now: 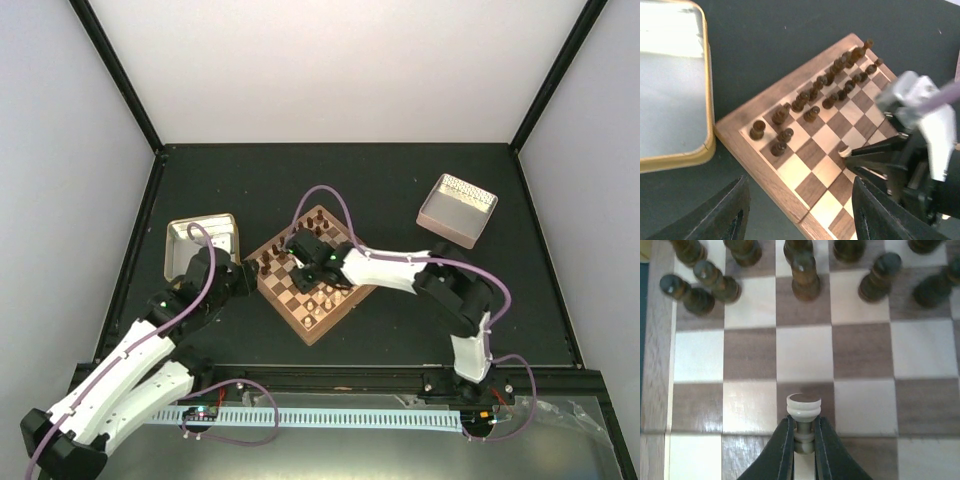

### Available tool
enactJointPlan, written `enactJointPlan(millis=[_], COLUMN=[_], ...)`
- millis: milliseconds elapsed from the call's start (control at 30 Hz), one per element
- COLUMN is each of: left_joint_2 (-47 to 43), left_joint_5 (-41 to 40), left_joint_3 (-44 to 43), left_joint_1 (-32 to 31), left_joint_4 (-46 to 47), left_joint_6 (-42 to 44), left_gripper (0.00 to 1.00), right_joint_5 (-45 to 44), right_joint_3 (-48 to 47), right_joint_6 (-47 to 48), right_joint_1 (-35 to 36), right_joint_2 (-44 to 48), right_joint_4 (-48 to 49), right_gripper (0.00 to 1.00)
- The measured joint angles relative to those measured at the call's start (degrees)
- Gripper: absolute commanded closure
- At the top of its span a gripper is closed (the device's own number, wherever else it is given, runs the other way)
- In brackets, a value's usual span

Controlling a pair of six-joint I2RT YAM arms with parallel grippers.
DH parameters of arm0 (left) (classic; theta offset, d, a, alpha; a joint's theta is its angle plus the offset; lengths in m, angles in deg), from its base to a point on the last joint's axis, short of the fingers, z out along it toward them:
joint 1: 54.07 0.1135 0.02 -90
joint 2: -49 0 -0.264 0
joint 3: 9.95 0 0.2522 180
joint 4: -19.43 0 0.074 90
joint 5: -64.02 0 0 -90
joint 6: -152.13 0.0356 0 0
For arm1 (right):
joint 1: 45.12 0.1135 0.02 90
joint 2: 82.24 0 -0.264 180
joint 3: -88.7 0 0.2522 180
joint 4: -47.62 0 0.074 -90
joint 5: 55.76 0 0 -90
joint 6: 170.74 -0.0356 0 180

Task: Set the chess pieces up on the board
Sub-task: Pick up the chess piece from the chessboard, then place the chess piece on the chessboard.

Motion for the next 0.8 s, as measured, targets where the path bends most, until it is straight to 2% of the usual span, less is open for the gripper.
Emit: enactJointPlan(millis=[167,433,567,800], left_joint_2=[-0.5,-0.3,2.9,7.8], left_joint_5=[5.1,20.2,28.5,39.7], left_joint_3=[3.8,5.0,4.8,4.8], left_joint_1=[1.0,4.2,7.4,9.0], left_joint_4=[3.7,13.3,17.5,25.2], left_joint_6=[-5.8,-10.6,-11.7,-15.0], left_gripper=[0.34,0.27,0.30,0.42], right_joint_5=[-0.3,3.7,6.2,9.9], right_joint_3=[13.7,22.4,24.5,25.2], right_joint_6=[0.4,3.7,4.9,6.1], right_joint_1=[0.0,0.0,0.0,0.0], right_joint_2=[9.8,20.5,24.2,27.6], right_joint_4=[9.9,24.8,28.7,32.3], right_gripper=[0.95,0.95,0.95,0.96])
